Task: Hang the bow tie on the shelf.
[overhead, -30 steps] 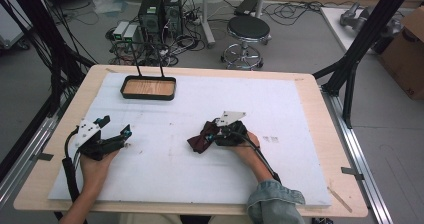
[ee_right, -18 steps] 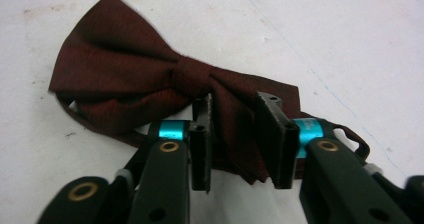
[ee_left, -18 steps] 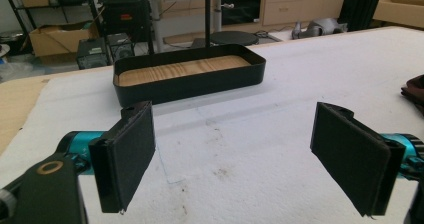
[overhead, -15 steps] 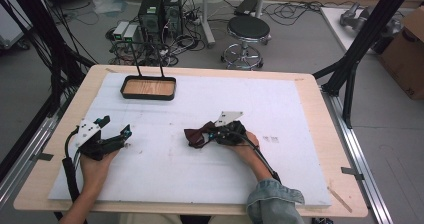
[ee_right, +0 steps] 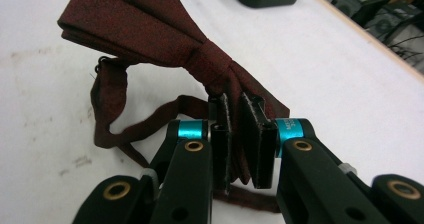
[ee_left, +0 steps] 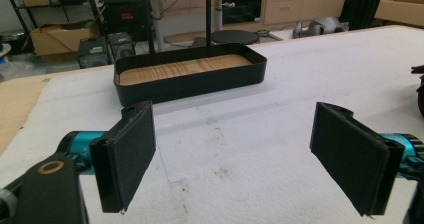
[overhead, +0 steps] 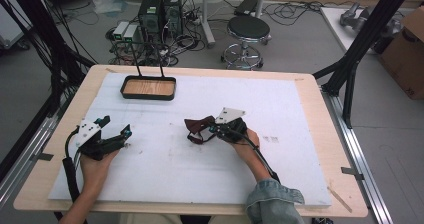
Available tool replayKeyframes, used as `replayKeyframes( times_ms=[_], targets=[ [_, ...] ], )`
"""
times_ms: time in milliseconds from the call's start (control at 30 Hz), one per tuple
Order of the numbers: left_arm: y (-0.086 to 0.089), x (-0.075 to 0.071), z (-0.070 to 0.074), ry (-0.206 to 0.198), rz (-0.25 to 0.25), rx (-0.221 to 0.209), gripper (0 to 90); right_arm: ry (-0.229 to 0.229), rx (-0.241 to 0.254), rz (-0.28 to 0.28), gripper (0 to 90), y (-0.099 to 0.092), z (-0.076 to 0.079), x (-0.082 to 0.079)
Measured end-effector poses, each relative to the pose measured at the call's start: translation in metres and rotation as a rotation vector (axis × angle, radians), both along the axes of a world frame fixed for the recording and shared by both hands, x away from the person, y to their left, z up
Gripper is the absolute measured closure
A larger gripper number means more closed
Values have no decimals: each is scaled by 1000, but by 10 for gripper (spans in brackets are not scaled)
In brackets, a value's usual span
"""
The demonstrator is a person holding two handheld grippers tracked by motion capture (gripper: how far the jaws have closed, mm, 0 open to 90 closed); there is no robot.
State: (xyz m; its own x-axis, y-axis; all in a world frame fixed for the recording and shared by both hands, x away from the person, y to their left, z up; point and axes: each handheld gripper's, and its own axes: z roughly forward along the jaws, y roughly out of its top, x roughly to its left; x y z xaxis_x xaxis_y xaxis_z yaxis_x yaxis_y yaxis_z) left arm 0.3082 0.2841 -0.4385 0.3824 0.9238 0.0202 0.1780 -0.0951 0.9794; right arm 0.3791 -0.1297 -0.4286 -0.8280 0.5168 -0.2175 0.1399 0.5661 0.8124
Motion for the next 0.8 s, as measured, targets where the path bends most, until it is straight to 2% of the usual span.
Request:
replayKeyframes(
  times_ms=[167,200,467,500,800],
  targets=[
    [0,0,0,1,-1,-1,186,-23,-2,-29,827,5,15,0],
    [0,0,0,1,1,-1,186,-44,-1,-38,828,6,18,0],
    [-1,0,0,1,0,0,186,-68,10,-82,828,13,37,7],
    [-1,0,0,1,0,2,186,-76,7,-93,828,16,44,10],
    [-1,0,0,2,-2,3,186,-102,24,-147,828,34,71,25]
  ],
)
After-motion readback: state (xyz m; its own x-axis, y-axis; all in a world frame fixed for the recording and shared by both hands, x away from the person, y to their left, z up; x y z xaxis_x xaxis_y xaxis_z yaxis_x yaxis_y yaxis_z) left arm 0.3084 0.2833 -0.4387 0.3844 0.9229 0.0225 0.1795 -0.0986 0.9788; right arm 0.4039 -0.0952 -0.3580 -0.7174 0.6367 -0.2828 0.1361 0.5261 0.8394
